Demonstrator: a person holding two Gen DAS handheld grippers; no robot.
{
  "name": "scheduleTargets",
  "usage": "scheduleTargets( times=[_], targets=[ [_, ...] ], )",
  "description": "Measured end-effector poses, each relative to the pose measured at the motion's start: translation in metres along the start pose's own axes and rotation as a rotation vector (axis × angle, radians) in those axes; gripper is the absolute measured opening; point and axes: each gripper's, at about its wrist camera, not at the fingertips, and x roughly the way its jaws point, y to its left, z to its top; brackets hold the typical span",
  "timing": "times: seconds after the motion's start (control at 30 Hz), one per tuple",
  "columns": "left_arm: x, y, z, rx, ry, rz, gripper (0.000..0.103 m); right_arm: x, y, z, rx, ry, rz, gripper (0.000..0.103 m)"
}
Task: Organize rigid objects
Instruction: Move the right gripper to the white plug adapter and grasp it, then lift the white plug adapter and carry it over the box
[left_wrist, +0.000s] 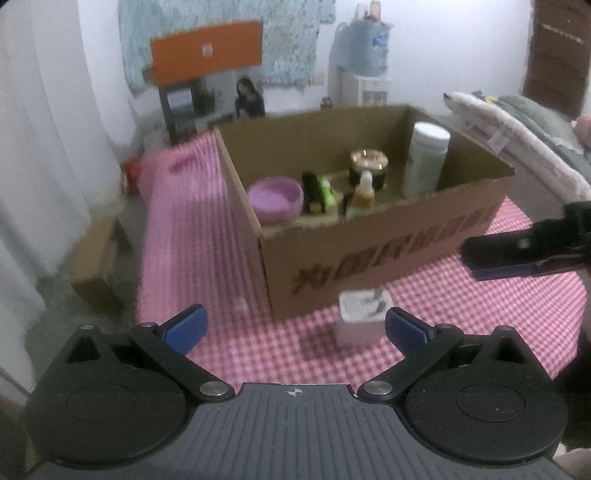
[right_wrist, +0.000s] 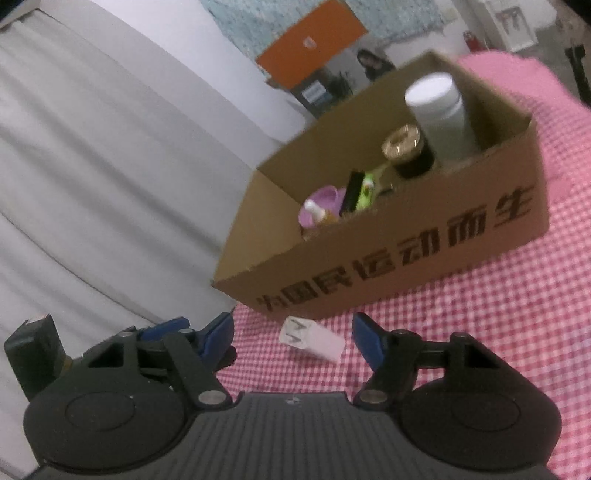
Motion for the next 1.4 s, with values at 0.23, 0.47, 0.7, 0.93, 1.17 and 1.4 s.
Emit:
scheduleTargets(
  times=[0.23, 0.47, 0.7, 0.93, 1.17, 1.4],
  targets=[
    [0.025, -0.009, -0.014, -0.021, 0.002, -0.114, 0.099, 0.034, -0.011, -0.008, 0.058, 0.051, -0.042, 0.056],
    [0.045, -0.01, -0.016, -0.029, 0.017, -0.18, 0.076, 0.049, -0.018, -0.005, 0.081, 0.071, -0.061, 0.046],
    [0.054, -0.006, -0.018, -0.067, 0.05, -0.218, 0.056, 0.063, -0.021, -0.005, 0.092, 0.106, -0.05, 0.038],
    [0.054, -0.012, -0.019, -0.076, 0.057, -0.232, 0.049, 0.068, -0.018, -0.006, 0.086, 0.116, -0.042, 0.033],
    [0.052, -0.033, -0.02, -0.055, 0.067, -0.269, 0.049, 0.044, -0.025, -0.015, 0.095, 0.106, -0.073, 0.033],
    [0.055, -0.052, -0.018, 0.0, 0.086, -0.265, 0.049, 0.028, -0.032, -0.02, 0.116, 0.097, -0.092, 0.033]
  ],
)
